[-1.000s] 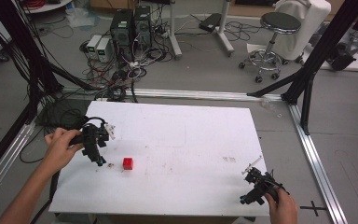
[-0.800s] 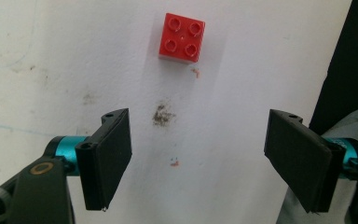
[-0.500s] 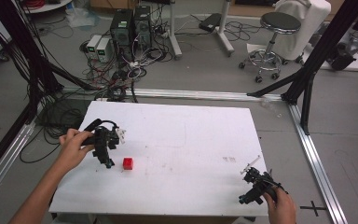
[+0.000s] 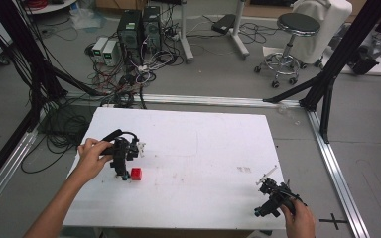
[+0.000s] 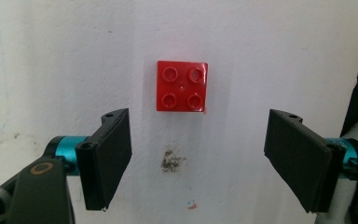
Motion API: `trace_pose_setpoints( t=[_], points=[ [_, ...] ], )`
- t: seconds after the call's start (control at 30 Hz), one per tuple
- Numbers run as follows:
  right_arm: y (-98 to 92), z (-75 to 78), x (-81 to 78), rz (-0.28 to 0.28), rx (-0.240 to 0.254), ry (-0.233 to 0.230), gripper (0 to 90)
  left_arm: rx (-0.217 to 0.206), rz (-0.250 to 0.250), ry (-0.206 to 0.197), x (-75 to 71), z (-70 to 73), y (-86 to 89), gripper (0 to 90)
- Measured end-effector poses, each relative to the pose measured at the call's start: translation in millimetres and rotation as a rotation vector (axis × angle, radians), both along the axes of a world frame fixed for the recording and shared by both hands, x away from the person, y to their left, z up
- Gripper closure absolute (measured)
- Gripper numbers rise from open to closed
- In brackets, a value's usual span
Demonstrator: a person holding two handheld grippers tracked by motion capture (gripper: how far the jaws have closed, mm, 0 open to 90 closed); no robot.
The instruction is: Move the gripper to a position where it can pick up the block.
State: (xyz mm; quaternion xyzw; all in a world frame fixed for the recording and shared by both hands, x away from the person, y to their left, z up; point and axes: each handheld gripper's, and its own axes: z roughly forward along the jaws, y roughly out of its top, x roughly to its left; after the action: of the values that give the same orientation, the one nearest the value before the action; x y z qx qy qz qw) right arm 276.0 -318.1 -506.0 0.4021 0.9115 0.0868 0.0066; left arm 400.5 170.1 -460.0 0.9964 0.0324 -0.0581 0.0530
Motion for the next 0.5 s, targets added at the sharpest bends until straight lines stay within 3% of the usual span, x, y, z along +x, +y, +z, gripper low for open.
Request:
trace_pose_setpoints(
  t=[0.27, 0.5],
  points=[
    [2.2, -1.7, 0.6, -0.002, -0.006, 0.008, 8.9, 0.018, -0.038, 0.023, 4.3, -13.3, -7.7, 23.4],
    [2.7, -2.4, 0.9, 0.003, -0.008, 0.012, 8.9, 0.048, -0.061, -0.002, 3.4, -25.9, -14.8, 23.4]
  ],
)
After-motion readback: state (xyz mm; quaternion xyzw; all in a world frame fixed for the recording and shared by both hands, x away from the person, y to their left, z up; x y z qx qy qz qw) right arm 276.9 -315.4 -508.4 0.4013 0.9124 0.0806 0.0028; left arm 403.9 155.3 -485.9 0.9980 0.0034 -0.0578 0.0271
